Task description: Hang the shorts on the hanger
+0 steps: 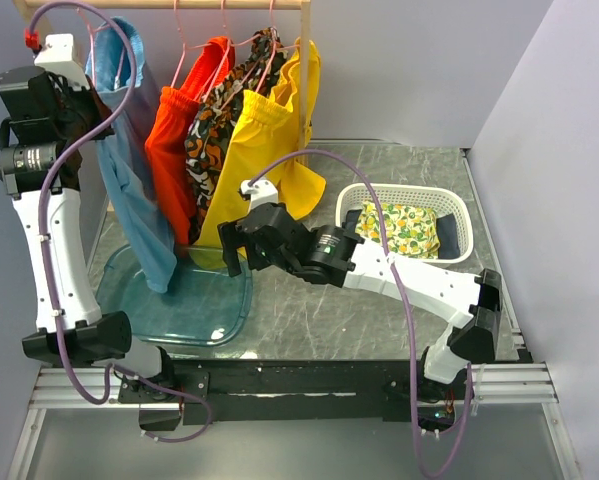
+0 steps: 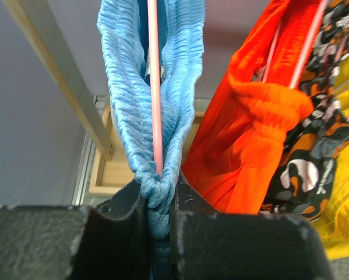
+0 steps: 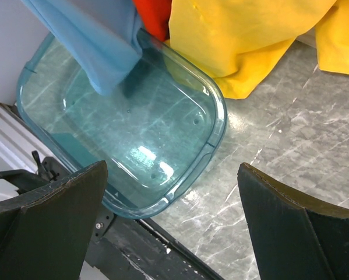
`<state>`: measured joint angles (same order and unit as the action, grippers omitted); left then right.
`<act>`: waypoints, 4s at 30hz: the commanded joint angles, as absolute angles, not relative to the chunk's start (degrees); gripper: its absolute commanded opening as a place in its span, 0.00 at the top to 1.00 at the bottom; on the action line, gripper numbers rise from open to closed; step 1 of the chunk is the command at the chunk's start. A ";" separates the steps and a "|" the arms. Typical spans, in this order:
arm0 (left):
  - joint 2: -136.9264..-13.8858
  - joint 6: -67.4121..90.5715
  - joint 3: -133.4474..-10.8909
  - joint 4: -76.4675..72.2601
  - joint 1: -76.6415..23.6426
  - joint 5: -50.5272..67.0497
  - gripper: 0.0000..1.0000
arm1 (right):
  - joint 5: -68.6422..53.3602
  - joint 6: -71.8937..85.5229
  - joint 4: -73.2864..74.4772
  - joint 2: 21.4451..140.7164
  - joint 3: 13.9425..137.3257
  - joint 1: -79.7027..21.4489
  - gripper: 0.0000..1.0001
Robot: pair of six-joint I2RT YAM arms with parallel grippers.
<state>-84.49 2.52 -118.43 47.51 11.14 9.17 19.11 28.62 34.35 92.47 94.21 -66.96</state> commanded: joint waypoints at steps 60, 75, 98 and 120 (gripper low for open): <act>-48.26 27.15 -61.99 31.47 16.08 -5.44 0.04 | 18.81 27.95 21.45 81.22 77.88 -66.80 0.00; -56.95 33.92 -48.52 18.73 16.00 -7.82 0.03 | 20.21 27.77 19.60 77.26 73.48 -66.71 0.00; -66.17 30.59 -58.08 -2.81 16.08 -11.78 0.95 | 21.53 26.28 20.48 78.57 75.67 -66.18 0.00; -69.53 40.86 -56.08 -0.19 16.17 -13.00 0.04 | 20.57 27.16 21.27 80.69 75.94 -65.48 0.00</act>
